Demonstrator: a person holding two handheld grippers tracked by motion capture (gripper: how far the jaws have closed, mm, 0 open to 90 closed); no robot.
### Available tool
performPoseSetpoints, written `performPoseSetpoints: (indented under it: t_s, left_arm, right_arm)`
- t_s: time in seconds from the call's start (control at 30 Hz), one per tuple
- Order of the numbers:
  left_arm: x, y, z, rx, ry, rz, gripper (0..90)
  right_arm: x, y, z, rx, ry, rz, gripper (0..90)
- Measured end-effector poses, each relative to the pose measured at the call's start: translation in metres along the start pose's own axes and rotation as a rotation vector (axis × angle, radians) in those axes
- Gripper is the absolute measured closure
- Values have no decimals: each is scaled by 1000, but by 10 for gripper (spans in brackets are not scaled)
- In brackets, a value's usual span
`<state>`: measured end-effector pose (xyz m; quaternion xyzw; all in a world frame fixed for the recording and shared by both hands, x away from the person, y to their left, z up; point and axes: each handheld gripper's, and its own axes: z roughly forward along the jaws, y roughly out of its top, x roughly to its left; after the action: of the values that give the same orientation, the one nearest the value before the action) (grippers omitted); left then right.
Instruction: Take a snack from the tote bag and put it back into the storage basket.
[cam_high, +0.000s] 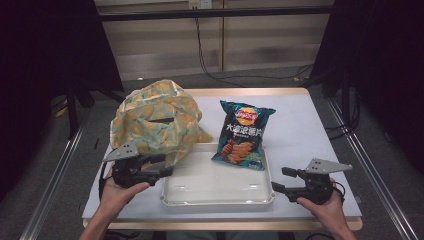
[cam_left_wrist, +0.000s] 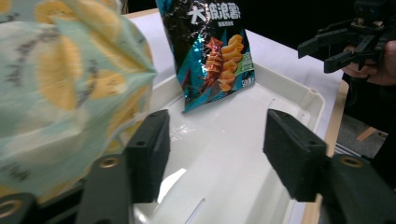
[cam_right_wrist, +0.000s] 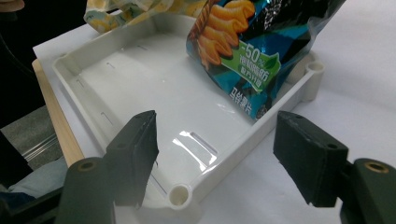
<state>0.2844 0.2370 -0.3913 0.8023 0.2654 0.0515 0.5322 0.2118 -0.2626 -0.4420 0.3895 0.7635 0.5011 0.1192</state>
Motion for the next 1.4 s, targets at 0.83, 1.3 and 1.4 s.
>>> performPoseSetpoints:
  t_s: [0.83, 1.3, 1.4]
  left_arm:
    - [110, 67, 24, 7, 170, -121, 686]
    - [93, 41, 38, 208, 220, 6, 517]
    - [95, 35, 39, 239, 220, 13, 513]
  right_arm:
    - [-3, 0, 1, 10, 23, -12, 333]
    - [-2, -1, 4, 27, 49, -18, 328]
    - [-2, 0, 5, 27, 49, -17, 327]
